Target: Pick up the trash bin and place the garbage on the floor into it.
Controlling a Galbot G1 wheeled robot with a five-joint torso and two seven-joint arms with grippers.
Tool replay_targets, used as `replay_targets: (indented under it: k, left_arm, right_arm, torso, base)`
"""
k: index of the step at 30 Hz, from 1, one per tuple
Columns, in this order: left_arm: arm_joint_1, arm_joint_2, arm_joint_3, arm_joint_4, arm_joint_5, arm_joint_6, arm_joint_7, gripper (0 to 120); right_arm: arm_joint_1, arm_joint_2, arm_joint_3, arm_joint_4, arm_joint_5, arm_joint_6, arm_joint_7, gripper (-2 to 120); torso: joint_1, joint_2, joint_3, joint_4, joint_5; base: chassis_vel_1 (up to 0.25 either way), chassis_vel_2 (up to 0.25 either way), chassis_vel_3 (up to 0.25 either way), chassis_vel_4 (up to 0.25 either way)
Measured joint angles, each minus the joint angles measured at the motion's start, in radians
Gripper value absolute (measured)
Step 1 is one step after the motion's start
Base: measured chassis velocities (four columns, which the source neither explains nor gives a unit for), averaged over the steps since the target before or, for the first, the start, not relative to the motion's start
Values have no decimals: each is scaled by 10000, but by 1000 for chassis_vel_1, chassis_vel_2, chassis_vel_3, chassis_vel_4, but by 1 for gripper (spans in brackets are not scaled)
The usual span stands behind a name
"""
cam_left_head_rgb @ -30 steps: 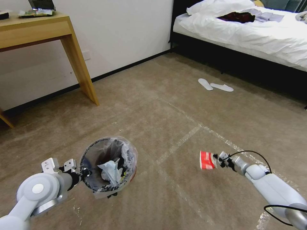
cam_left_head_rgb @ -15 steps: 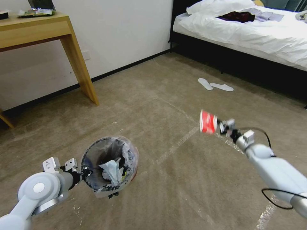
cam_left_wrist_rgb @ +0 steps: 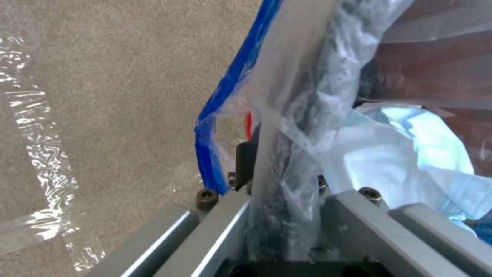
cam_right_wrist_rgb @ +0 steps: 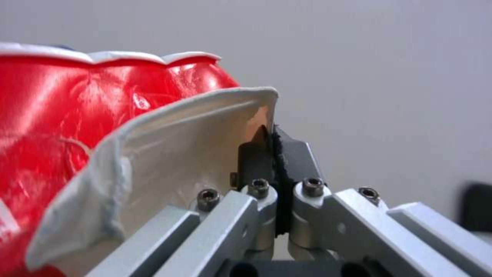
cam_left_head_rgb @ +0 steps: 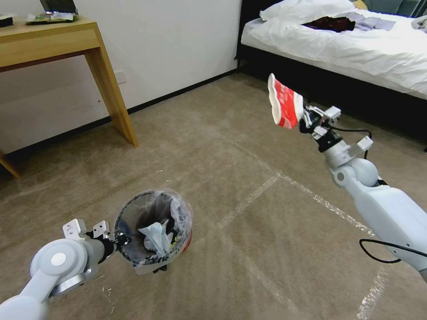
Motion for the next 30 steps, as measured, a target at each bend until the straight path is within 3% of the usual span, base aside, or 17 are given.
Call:
replay_targets:
  k: [6,14,15,22,30]
  left_arm:
    - [-19,-43,12,53,22,0,0,0]
    - [-37,-26,9,73,14,0,-16,0]
    - [-38,-49,9,73,13,0,-26,0]
    - [-22,-121,33,47,-17,0,-127,0]
    - [99,-23,-72,-75,-139,27,-186,0]
  right_arm:
    - [681,219,-738,976,228,-469,-289,0]
    - [2083,731,-2923,1434,289,-525,-711,0]
    - [2369,975,-3742,1419,157,-483,-790,0]
    - [2612,1846,-5532,493,-370,-196,-943,0]
    - [2548,2641,-6233,-674,-824,96,-1296,0]
  torso:
    - [0,0,0,0,1]
    - [0,1,0,4,-4]
    - [0,0,0,2,0]
    - [0,0,1,2,-1]
    - [0,1,1,2,1]
  base:
    - [0,0,0,0]
    - [0,0,0,0]
    - [0,0,0,0]
    - [0,0,0,0]
    - [0,0,0,0]
